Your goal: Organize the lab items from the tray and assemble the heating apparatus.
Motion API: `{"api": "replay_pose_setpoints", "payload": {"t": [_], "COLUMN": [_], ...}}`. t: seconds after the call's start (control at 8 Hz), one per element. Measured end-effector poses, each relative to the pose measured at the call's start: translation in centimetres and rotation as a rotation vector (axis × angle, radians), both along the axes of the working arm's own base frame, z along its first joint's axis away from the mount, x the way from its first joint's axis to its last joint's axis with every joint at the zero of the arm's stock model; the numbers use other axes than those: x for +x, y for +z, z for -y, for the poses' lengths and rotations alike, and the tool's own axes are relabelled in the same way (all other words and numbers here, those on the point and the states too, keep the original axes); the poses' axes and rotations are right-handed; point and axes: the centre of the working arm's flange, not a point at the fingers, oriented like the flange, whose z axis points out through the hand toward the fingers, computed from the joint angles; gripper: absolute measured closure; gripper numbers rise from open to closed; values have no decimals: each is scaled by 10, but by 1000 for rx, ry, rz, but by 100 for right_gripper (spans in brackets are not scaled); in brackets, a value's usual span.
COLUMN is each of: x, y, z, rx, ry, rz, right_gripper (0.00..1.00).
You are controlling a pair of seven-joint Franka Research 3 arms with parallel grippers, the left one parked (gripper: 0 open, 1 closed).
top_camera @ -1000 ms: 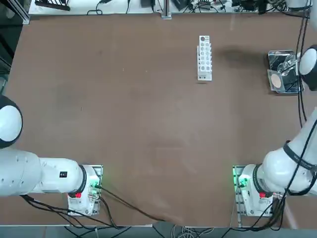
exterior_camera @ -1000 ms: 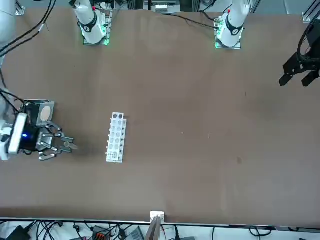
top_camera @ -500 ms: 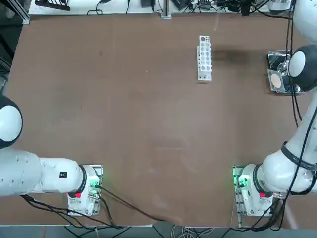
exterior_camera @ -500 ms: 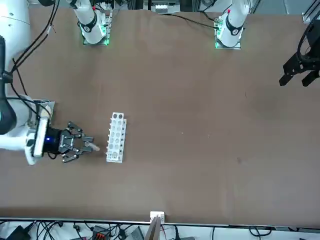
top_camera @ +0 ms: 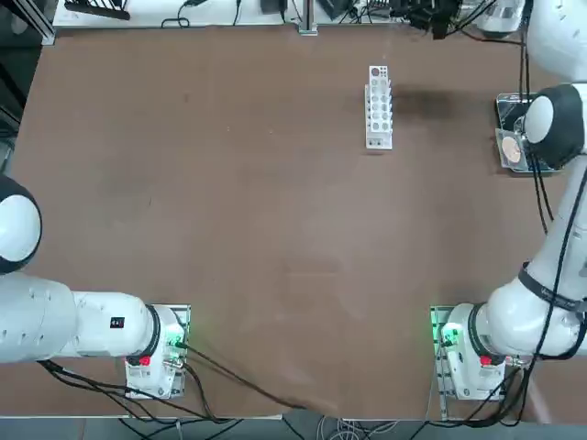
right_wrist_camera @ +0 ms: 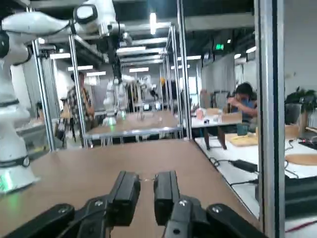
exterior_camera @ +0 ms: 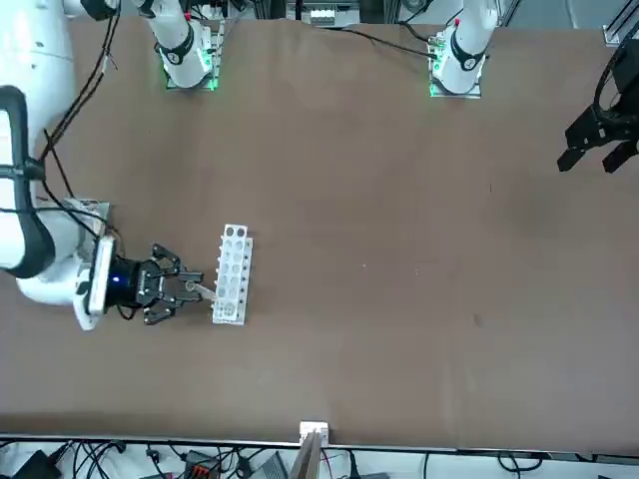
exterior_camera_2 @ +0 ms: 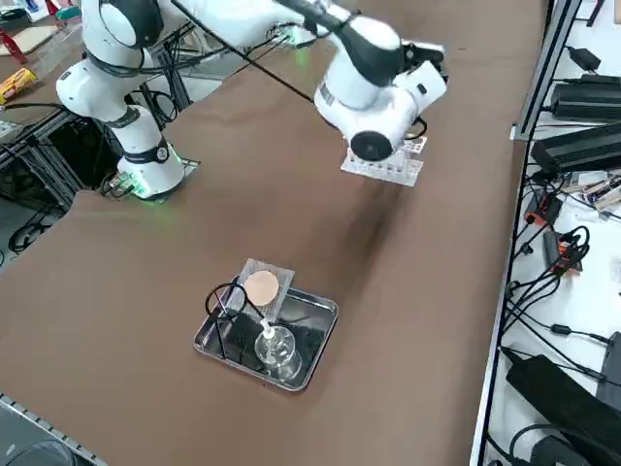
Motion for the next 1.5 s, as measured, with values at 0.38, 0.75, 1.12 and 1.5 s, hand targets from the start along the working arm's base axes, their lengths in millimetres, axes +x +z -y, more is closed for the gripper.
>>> {"api": "replay_pose_setpoints", "payload": {"t": [0.38, 0.75, 1.12, 1.5], "x": [0, 3, 4, 3], "y": [-29, -34, -43, -64], "z": [-16, -8, -3, -1], "rx": [47, 37, 30, 29], "ry": [-8, -19, -26, -29], "rz": [-11, 11, 9, 3], "right_gripper": [78, 78, 78, 78]}}
